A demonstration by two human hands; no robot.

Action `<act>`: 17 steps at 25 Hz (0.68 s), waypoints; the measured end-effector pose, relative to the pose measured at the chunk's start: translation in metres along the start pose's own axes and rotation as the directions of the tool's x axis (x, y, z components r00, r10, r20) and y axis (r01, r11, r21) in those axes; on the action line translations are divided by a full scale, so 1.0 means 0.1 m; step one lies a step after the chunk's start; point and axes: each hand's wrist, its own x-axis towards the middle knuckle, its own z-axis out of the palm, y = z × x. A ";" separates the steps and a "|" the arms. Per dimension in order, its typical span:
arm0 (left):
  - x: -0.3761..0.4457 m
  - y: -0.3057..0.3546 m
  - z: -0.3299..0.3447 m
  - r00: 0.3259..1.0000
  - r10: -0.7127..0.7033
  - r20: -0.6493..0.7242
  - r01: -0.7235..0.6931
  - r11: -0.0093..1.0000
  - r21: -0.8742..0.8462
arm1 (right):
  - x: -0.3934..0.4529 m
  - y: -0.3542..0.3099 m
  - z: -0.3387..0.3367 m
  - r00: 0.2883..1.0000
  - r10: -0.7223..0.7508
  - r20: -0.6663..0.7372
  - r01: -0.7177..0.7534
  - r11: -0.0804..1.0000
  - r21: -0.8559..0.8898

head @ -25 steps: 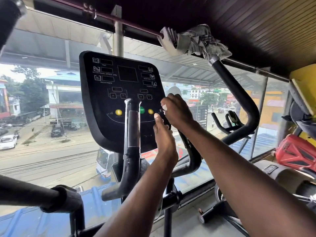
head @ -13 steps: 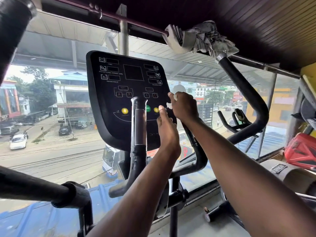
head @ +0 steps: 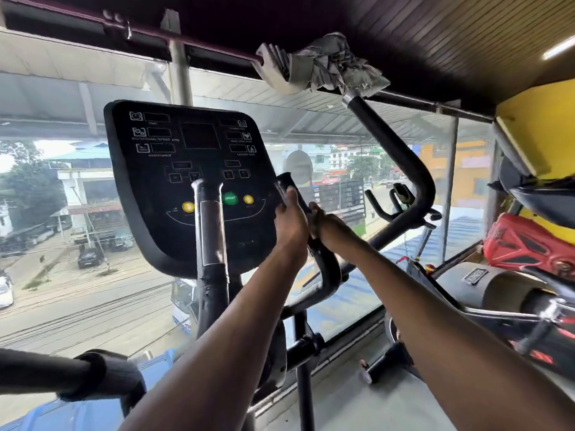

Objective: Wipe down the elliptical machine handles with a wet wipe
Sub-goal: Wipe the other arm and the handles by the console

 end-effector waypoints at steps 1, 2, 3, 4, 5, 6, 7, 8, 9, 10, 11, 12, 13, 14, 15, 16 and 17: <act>0.01 -0.04 0.07 1.000 0.022 -0.023 -0.021 0.999 0.034 | -0.01 -0.02 -0.04 0.997 -0.072 -0.028 0.072 0.997 0.008; 0.03 -0.09 0.11 0.997 0.056 -0.050 -0.053 0.998 0.045 | -0.03 -0.05 -0.05 0.987 -0.137 -0.089 0.138 0.990 0.016; 0.04 -0.16 0.13 0.994 0.085 -0.067 -0.082 0.995 0.052 | -0.05 -0.04 -0.03 0.974 -0.184 -0.131 0.188 0.982 0.019; 0.05 -0.22 0.12 0.992 0.105 -0.067 -0.102 0.994 0.045 | -0.09 0.04 0.03 0.971 -0.183 -0.153 0.190 0.981 0.033; 0.07 -0.28 0.10 0.991 0.118 -0.063 -0.115 0.992 0.042 | -0.13 0.19 0.12 0.973 -0.153 -0.172 0.165 0.985 0.056; 0.10 -0.34 0.08 0.991 0.125 -0.055 -0.123 0.991 0.043 | -0.21 0.35 0.19 0.981 -0.087 -0.174 0.105 0.989 0.100; 0.12 -0.37 0.07 0.989 0.137 -0.056 -0.135 0.990 0.048 | -0.28 0.49 0.19 0.989 -0.028 -0.147 0.052 0.985 0.165; 0.14 -0.40 0.07 0.987 0.147 -0.062 -0.143 0.988 0.058 | -0.31 0.55 0.17 0.994 0.024 -0.104 0.002 0.970 0.245; 0.15 -0.41 0.08 0.985 0.156 -0.077 -0.150 0.986 0.071 | -0.31 0.57 0.13 0.997 0.063 -0.054 -0.043 0.948 0.317; 0.15 -0.43 0.10 0.981 0.168 -0.096 -0.159 0.983 0.091 | -0.29 0.55 0.09 0.997 0.053 -0.051 -0.034 0.948 0.315; 0.16 -0.44 0.11 0.978 0.185 -0.099 -0.174 0.979 0.105 | -0.28 0.50 0.07 0.995 0.002 -0.103 0.026 0.963 0.268; 0.16 -0.45 0.12 0.976 0.197 -0.096 -0.187 0.977 0.105 | -0.28 0.47 0.12 0.982 -0.061 -0.179 0.104 0.965 0.242; 0.14 -0.44 0.12 0.974 0.208 -0.094 -0.198 0.975 0.102 | -0.32 0.49 0.21 0.954 -0.140 -0.266 0.199 0.957 0.210; 0.14 -0.45 0.11 0.973 0.211 -0.092 -0.202 0.975 0.098 | -0.38 0.56 0.33 0.924 -0.170 -0.342 0.244 0.952 0.186; 0.15 -0.46 0.11 0.974 0.209 -0.090 -0.199 0.974 0.104 | -0.47 0.66 0.44 0.901 -0.163 -0.402 0.262 0.943 0.205; 0.14 -0.47 0.12 0.975 0.202 -0.092 -0.190 0.974 0.124 | -0.55 0.78 0.52 0.890 -0.102 -0.445 0.236 0.937 0.258; 0.14 -0.48 0.12 0.976 0.194 -0.103 -0.178 0.973 0.147 | -0.62 0.85 0.53 0.901 -0.022 -0.433 0.190 0.918 0.348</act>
